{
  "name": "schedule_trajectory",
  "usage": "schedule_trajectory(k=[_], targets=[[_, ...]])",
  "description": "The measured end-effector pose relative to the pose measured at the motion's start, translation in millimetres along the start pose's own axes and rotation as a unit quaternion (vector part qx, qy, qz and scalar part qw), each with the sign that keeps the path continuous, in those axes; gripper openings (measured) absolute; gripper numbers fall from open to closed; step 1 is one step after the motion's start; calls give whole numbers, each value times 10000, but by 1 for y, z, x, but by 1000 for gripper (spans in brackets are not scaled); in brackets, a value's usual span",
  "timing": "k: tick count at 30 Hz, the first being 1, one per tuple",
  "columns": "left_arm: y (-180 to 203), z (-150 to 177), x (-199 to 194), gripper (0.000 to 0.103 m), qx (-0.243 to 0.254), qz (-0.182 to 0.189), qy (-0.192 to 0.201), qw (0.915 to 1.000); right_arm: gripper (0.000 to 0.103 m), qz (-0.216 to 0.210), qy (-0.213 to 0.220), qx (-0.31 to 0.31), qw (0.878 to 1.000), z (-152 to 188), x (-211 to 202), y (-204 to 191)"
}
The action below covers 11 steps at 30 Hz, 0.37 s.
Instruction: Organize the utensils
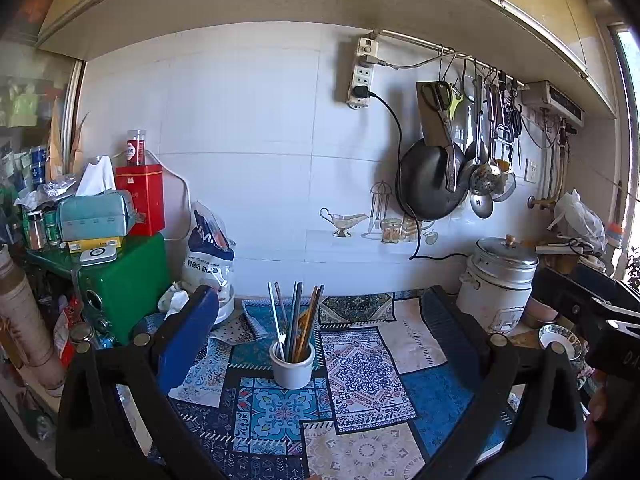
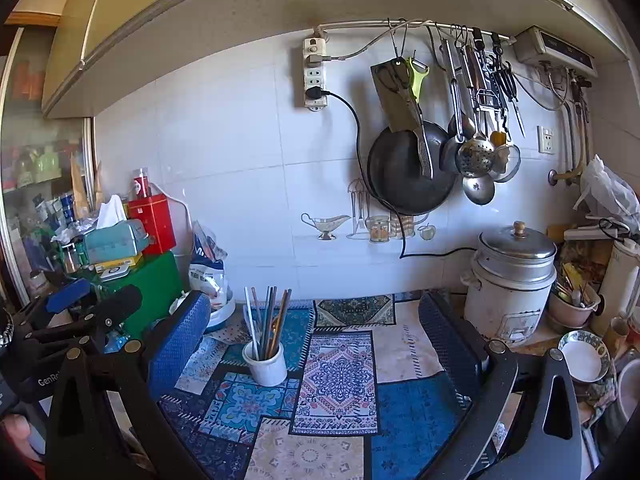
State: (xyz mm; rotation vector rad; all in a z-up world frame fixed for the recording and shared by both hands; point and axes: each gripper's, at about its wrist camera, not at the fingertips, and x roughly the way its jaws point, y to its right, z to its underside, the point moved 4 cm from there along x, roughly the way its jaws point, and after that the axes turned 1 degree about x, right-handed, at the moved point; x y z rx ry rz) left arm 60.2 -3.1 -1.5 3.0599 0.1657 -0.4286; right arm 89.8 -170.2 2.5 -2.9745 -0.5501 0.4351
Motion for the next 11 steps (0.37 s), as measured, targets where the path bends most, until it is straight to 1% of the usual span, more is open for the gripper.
schedule_trajectory(k=[6,11], targets=[[3,1,-4,102,44,-28,56,10000,103,-16,2,19,10000,0,-1,1],[4,3,-1,102,99,-46,-6,9999,103,-56,-13,48,10000,1,0,1]])
